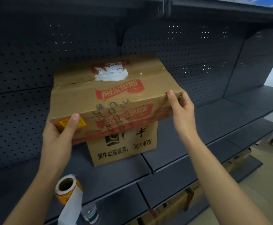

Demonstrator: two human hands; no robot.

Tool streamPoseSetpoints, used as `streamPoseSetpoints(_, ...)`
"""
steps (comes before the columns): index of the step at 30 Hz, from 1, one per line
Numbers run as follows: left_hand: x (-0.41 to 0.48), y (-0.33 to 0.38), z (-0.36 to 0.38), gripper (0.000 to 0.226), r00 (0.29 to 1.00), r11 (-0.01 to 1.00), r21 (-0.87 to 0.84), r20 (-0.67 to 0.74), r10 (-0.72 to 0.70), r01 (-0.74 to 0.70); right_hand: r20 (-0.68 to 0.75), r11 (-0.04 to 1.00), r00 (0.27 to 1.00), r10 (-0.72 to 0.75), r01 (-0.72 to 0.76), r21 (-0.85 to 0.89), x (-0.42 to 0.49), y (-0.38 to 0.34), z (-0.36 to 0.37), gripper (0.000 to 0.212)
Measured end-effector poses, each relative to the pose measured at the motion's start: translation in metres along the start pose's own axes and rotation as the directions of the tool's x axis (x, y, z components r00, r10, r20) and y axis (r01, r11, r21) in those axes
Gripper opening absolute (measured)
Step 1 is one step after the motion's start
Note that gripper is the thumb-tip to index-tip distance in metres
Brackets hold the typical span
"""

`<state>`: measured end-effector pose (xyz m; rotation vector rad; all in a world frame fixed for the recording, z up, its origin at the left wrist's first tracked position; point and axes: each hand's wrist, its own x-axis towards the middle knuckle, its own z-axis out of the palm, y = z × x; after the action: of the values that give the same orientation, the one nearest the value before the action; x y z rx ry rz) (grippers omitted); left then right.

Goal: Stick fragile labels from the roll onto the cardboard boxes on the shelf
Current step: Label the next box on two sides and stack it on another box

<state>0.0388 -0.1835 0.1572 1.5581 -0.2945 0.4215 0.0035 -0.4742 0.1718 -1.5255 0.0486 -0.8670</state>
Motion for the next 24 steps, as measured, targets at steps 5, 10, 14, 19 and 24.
streamPoseSetpoints(5, 0.03, -0.004, 0.01, 0.044, 0.999, 0.999, 0.029, 0.026, 0.025, -0.025, 0.104, 1.0, 0.995, 0.001, -0.002, 0.005, 0.024, 0.014, 0.004, 0.03)
streamPoseSetpoints(10, 0.043, -0.022, 0.019, 0.048, 0.999, 0.991, 0.126, 0.015, 0.049, -0.051, 0.161, 0.993, 0.987, -0.006, 0.025, -0.119, 0.044, 0.037, 0.005, 0.052)
streamPoseSetpoints(14, 0.039, -0.036, 0.025, 0.048, 1.0, 0.998, 0.064, -0.018, 0.004, -0.003, 0.179, 0.986, 0.982, 0.054, -0.024, -0.167, 0.051, 0.049, 0.006, 0.043)
streamPoseSetpoints(19, 0.036, -0.053, 0.026, 0.071, 0.99, 0.992, -0.022, -0.063, -0.125, 0.124, 0.206, 0.96, 0.94, 0.27, -0.246, -0.134, 0.034, 0.079, 0.013, 0.037)
streamPoseSetpoints(24, 0.034, -0.056, 0.028, 0.085, 0.977, 0.968, -0.144, -0.029, -0.211, 0.205, 0.156, 0.942, 0.929, 0.337, -0.331, -0.063, 0.035, 0.092, 0.018, 0.021)
